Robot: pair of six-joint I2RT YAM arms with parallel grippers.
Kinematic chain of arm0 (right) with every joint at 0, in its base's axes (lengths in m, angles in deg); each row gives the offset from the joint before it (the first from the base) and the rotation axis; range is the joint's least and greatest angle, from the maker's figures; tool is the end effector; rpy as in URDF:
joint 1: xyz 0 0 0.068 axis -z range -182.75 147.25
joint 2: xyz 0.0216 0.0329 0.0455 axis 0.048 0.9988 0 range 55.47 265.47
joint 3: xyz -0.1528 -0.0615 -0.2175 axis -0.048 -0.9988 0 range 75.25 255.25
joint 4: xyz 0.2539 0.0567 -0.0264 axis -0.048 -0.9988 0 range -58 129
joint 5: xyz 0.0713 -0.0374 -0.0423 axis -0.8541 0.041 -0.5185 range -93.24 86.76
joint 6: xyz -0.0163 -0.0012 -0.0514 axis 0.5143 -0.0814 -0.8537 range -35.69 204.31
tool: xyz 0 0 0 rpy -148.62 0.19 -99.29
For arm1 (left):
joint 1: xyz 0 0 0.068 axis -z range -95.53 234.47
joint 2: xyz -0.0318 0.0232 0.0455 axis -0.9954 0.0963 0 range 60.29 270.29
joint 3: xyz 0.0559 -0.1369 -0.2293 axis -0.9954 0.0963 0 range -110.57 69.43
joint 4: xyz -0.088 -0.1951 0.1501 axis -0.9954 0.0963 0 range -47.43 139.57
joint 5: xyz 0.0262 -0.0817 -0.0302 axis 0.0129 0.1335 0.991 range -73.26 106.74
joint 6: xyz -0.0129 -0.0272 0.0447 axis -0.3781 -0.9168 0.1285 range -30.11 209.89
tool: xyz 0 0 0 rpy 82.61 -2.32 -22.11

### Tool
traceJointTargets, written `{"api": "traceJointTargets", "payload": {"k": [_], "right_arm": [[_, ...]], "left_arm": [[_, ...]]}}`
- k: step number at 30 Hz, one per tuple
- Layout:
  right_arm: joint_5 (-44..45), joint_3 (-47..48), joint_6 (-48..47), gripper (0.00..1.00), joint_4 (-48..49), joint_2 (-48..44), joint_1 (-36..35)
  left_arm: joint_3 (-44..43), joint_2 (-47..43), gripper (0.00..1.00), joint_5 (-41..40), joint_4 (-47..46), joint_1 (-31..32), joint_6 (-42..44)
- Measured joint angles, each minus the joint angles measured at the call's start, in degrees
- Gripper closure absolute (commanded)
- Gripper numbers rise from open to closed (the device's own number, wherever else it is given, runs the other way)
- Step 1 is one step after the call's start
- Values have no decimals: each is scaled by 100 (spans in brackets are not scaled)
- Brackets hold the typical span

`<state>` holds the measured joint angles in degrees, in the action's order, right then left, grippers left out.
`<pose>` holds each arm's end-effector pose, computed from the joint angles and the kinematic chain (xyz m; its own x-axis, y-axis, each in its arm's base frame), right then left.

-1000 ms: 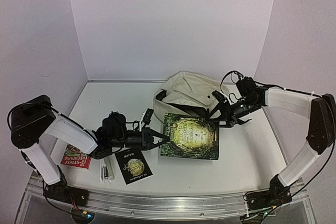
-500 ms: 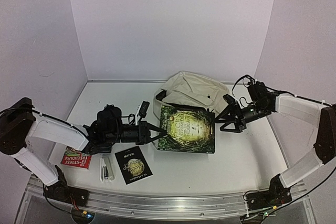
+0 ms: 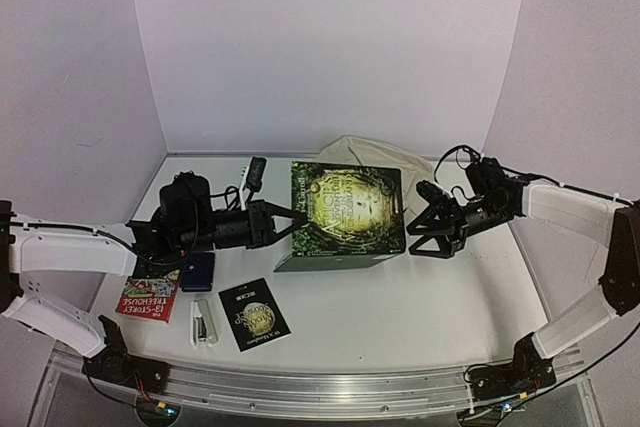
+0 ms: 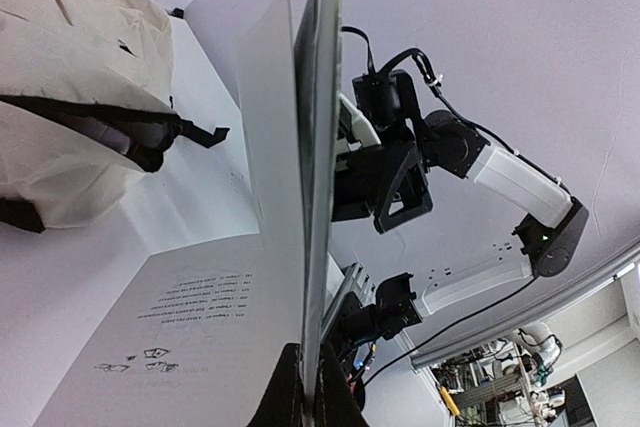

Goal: Pack the student bag
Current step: Pick up the book from the center of the board.

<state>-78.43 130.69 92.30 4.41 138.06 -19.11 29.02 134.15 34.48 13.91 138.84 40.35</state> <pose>0.2501 0.1093 0.2438 -0.9079 -0.2294 -0.3507 -0.3890 0.1497 0.9090 0.1610 -0.2434 0.2731 -0.7552 -0.1904 -0.6273 0.5801 0.2516 -0.7747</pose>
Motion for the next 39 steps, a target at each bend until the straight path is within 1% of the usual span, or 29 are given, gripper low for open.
{"api": "traceJointTargets", "payload": {"k": [8,11,14,18,22,27,30,33,36,39], "right_arm": [[-116,8,125,2,-95,0,-83],[-144,49,185,2,-114,38,-184],[-144,190,222,2,-136,171,-430],[-139,451,262,2,-148,375,-645],[-108,683,263,2,-144,552,-655],[72,987,297,2,-129,612,-622],[162,1086,529,2,190,612,-619],[216,1041,1075,8,757,612,-621],[270,1010,1443,14,1095,625,-621],[294,1010,1659,26,1281,632,-617]], "left_arm": [[-106,-265,100,-672,574,-5,356],[-151,-275,100,-780,636,-4,416],[-192,-265,100,-788,597,-4,409],[-198,-195,100,-715,260,-4,247],[-198,-45,100,-594,-188,-11,21],[-196,107,100,-510,-511,-61,-260],[-178,123,100,-429,-648,-75,-412],[-102,123,100,-390,-835,-83,-492],[-63,130,100,-312,-974,-92,-559],[-36,132,100,-214,-1115,-92,-623]]}}
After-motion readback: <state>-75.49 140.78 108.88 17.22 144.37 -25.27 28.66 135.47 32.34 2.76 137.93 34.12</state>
